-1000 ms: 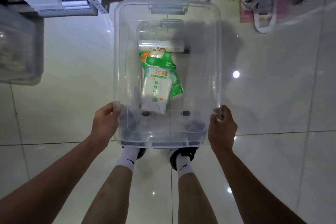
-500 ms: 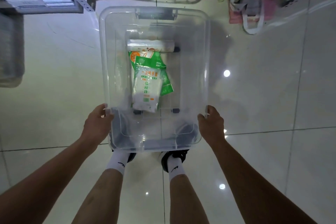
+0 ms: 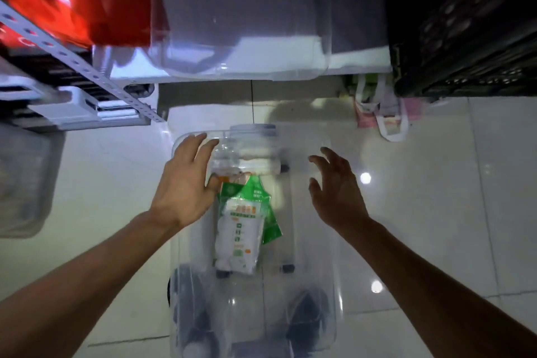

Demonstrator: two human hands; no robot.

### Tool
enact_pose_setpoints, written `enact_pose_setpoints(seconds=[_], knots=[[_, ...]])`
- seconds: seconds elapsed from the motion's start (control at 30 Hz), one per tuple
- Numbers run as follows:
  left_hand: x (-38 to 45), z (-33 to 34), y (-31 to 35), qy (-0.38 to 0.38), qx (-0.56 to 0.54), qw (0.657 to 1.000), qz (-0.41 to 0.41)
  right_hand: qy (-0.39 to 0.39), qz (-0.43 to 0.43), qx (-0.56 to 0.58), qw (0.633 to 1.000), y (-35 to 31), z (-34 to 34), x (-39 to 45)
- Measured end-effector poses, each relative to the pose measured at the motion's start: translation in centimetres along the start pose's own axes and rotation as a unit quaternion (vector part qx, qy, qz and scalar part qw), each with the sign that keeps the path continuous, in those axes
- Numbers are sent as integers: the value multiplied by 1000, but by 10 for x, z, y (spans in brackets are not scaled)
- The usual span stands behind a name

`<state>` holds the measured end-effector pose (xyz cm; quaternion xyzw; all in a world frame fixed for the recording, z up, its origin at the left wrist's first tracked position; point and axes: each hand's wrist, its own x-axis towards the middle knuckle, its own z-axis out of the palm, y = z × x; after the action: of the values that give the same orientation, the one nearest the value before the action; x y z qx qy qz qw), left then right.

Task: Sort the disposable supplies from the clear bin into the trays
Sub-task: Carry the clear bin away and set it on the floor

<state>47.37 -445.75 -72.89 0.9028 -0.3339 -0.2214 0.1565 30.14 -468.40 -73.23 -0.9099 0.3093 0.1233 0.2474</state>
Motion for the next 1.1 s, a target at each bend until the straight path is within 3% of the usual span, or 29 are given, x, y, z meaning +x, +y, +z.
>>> enact_pose_setpoints(seconds=[0.2, 0.43, 0.63, 0.8, 0.9, 1.03, 1.1], knots=[[103, -40, -1, 25, 113, 992, 52, 101, -90, -42, 990, -41, -45, 97], [134, -51, -16, -22, 200, 979, 43, 20, -46, -91, 995, -59, -47, 142], [111, -44, -28, 19, 213, 970, 115, 133, -56, 75, 987, -48, -18, 102], [75, -37, -26, 16, 192, 968, 161, 120, -3, 134, 984, -37, -11, 67], [50, -36, -22, 17, 199, 966, 163, 163, 7, 152, 975, -34, -14, 42], [11, -40, -6, 9, 183, 972, 150, 178, 117, 235, 948, -32, -32, 8], [-12, -40, 4, 3, 173, 975, 142, 149, 195, 345, 906, -30, -41, -6]])
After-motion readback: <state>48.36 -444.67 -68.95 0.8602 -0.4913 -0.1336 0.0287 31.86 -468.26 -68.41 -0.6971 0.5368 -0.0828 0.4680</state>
